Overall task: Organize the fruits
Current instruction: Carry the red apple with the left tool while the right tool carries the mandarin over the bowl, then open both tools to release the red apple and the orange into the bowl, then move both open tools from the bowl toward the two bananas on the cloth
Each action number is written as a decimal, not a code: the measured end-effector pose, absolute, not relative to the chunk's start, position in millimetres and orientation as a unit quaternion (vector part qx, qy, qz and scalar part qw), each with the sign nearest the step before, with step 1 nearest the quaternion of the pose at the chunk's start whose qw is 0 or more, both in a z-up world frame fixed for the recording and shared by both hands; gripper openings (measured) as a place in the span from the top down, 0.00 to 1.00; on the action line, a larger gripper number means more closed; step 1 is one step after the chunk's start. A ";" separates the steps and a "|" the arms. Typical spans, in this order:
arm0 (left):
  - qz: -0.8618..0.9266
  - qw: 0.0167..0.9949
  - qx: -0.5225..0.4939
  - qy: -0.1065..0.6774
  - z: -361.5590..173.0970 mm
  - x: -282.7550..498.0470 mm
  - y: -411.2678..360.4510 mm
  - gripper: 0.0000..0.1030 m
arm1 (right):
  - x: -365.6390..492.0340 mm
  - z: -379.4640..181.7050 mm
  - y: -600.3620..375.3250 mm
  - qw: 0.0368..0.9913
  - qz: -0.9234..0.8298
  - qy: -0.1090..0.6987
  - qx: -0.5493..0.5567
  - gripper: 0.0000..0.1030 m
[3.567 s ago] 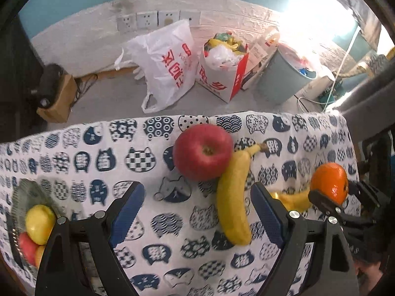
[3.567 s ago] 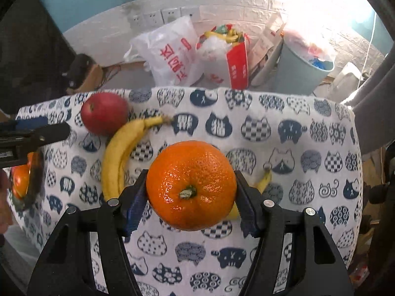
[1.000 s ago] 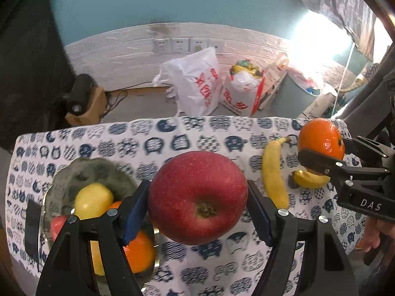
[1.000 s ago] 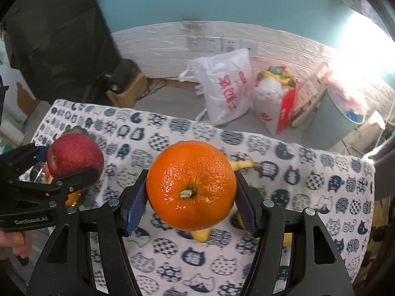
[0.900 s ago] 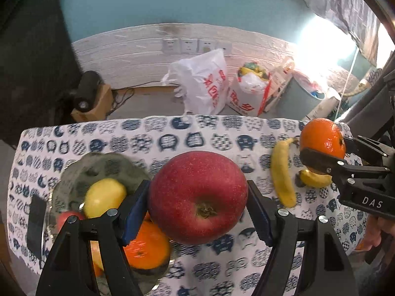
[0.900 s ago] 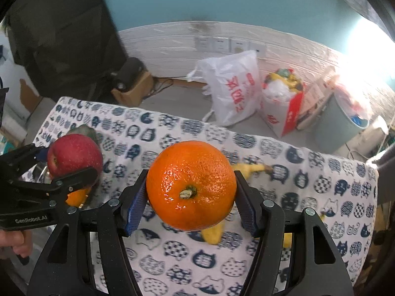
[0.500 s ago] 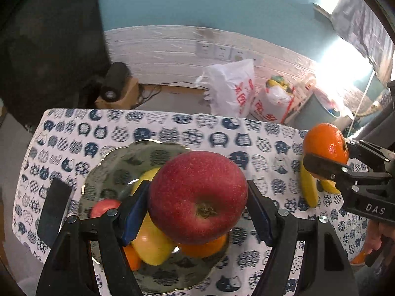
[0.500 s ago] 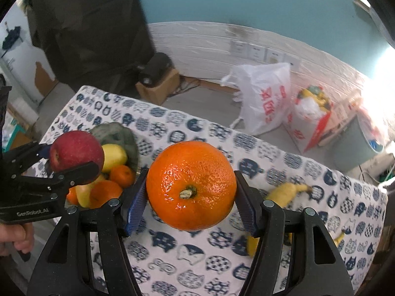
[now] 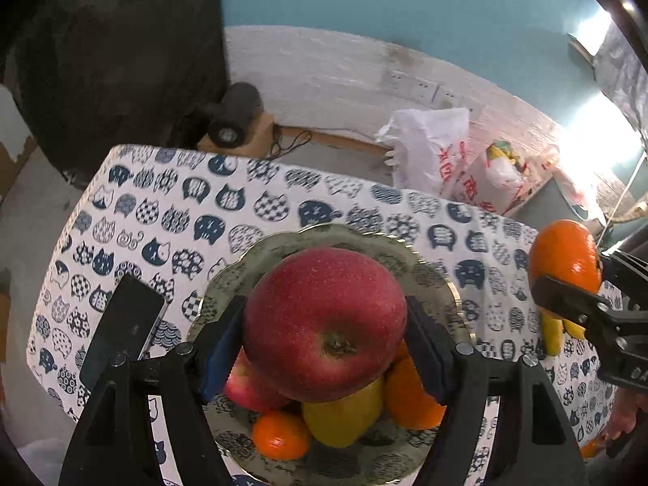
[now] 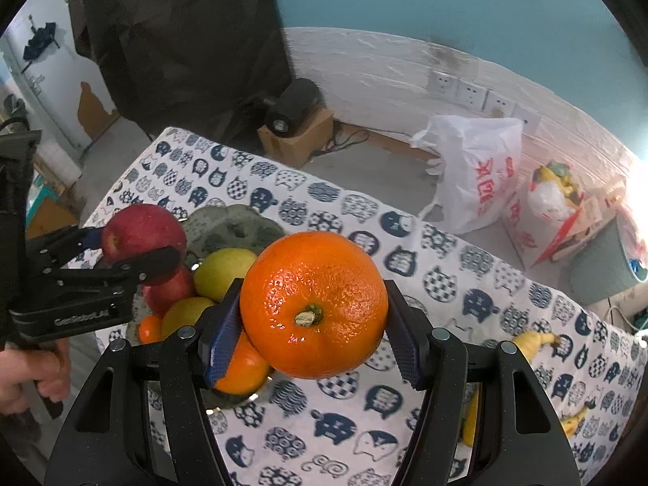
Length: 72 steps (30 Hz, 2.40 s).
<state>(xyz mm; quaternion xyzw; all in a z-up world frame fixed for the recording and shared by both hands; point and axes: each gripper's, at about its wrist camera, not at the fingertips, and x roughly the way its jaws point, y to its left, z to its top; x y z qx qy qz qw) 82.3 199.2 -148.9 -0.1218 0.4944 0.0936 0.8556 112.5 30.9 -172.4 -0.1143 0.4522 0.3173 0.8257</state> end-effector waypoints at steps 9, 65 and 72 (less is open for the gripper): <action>0.098 0.831 -0.161 0.524 -186.8 91.5 231.2 0.26 | 115.4 -191.3 62.5 0.808 0.333 0.469 -0.125 0.37; 0.078 0.857 -0.126 0.494 -108.0 32.0 180.3 0.22 | 95.7 -162.3 36.3 0.819 0.323 0.455 -0.131 0.26; 0.050 0.867 -0.086 0.489 -88.8 28.8 142.7 0.18 | 80.3 -132.6 -1.1 0.840 0.309 0.428 -0.128 0.26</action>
